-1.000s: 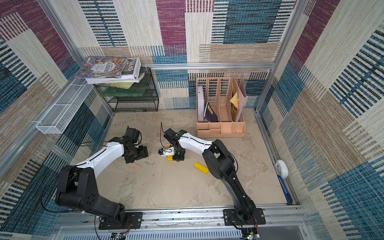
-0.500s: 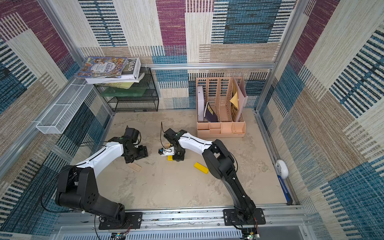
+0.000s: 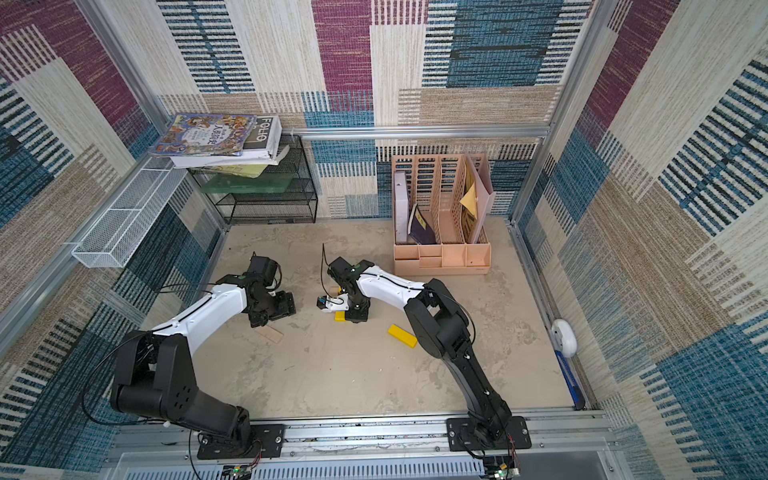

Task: Assemble the number 6 with building blocks
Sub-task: Assemble the building block at the center of the board.

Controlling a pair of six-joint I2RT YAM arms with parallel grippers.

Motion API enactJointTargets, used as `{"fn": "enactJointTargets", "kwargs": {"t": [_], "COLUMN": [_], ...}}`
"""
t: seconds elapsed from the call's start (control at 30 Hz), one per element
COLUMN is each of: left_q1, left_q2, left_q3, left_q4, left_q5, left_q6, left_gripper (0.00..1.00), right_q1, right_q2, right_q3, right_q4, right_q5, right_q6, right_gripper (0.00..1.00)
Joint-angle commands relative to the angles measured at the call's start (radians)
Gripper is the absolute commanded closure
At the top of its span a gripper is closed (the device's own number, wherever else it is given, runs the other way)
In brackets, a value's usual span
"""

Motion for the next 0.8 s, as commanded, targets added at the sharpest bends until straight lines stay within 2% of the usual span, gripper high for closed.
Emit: {"fn": "enactJointTargets", "kwargs": {"t": [0.0, 0.33, 0.5, 0.57, 0.67, 0.77], "left_q1": [0.003, 0.002, 0.003, 0.003, 0.004, 0.004], "left_q2": [-0.008, -0.009, -0.010, -0.007, -0.005, -0.003], "left_q3": [-0.003, 0.011, 0.031, 0.038, 0.038, 0.033], "left_q4": [0.003, 0.001, -0.009, -0.008, 0.000, 0.007], "left_q5": [-0.002, 0.004, 0.000, 0.001, 0.004, 0.012], "left_q6": [0.005, 0.003, 0.009, 0.009, 0.002, -0.003], "left_gripper": [0.16, 0.16, 0.16, 0.16, 0.16, 0.16], "right_q1": [0.001, -0.005, -0.015, -0.031, -0.080, -0.126], "right_q2": [0.006, -0.026, -0.141, -0.212, -0.313, -0.401], "right_q3": [-0.008, 0.007, 0.013, 0.010, -0.023, -0.139], "right_q4": [-0.022, -0.033, -0.070, -0.085, -0.112, -0.157], "right_q5": [0.018, -0.011, -0.053, -0.068, -0.087, -0.140], "right_q6": [0.006, 0.028, 0.066, 0.121, 0.236, 0.323], "right_gripper": [0.59, 0.50, 0.49, 0.38, 0.34, 0.17]}}
